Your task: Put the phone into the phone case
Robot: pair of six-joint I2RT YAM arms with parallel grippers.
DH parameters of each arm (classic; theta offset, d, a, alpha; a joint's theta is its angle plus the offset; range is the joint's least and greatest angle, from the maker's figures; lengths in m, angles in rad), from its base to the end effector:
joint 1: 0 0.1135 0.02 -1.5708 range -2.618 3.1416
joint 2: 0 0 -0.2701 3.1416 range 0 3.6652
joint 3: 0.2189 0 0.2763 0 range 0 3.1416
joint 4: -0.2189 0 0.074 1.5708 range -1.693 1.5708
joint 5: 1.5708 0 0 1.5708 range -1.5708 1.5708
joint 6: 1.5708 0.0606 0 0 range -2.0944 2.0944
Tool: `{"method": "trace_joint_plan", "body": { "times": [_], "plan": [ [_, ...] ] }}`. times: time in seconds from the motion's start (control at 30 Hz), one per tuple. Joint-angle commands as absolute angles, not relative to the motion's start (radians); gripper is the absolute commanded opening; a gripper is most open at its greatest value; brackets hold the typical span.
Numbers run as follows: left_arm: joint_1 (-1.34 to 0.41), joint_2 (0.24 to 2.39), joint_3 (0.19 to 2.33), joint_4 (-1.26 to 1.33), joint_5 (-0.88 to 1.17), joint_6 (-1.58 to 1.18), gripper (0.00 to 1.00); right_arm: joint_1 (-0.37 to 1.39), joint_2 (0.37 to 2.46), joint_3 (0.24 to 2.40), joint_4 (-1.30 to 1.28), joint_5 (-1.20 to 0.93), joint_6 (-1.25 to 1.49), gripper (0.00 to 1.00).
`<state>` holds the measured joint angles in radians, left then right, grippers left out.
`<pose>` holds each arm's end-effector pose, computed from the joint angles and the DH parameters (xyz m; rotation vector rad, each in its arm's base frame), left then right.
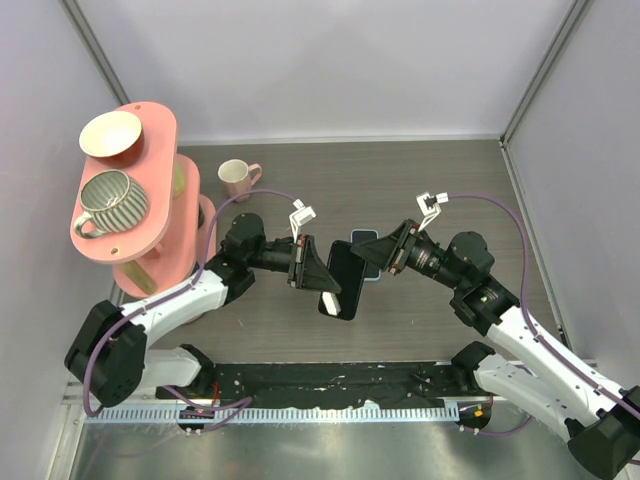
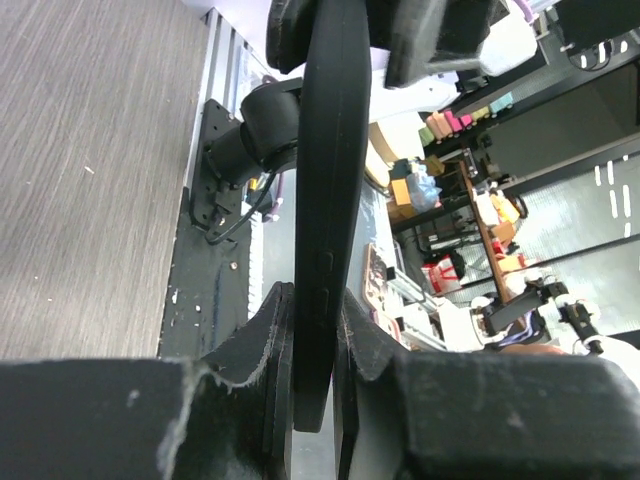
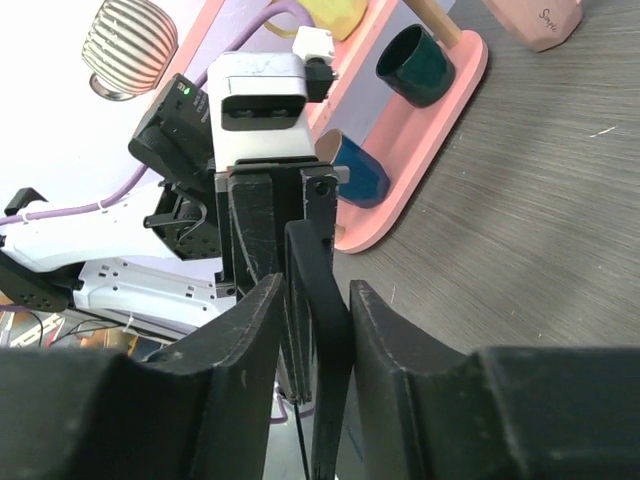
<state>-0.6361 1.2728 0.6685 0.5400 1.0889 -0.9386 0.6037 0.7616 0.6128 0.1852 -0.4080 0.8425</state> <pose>0.2083 -0.2206 0.2613 0.7381 1.9307 -1.9622 0.1754 0.1502 0.3240 -0.1588 1.7229 1.4234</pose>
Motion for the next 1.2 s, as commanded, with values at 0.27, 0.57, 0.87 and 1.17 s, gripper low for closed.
{"method": "trace_joint_plan", "body": {
  "times": [0.27,0.57,0.87,1.17],
  "plan": [
    [-0.634,1.200,0.755,0.344,0.957,-0.831,0.00,0.607,0.750,0.627,0.270,-0.500,0.859,0.47],
    [-0.634,1.144,0.770,0.341,0.908,-0.851,0.00,0.607,0.681,0.485,0.340,-0.552,0.910,0.53],
    [-0.634,1.170,0.778,0.350,0.900,-0.857,0.00,0.607,0.704,0.437,0.475,-0.581,0.953,0.05],
    [-0.634,1.164,0.761,0.515,0.888,-0.998,0.00,0.607,0.710,0.348,0.594,-0.670,0.965,0.49]
  ]
}}
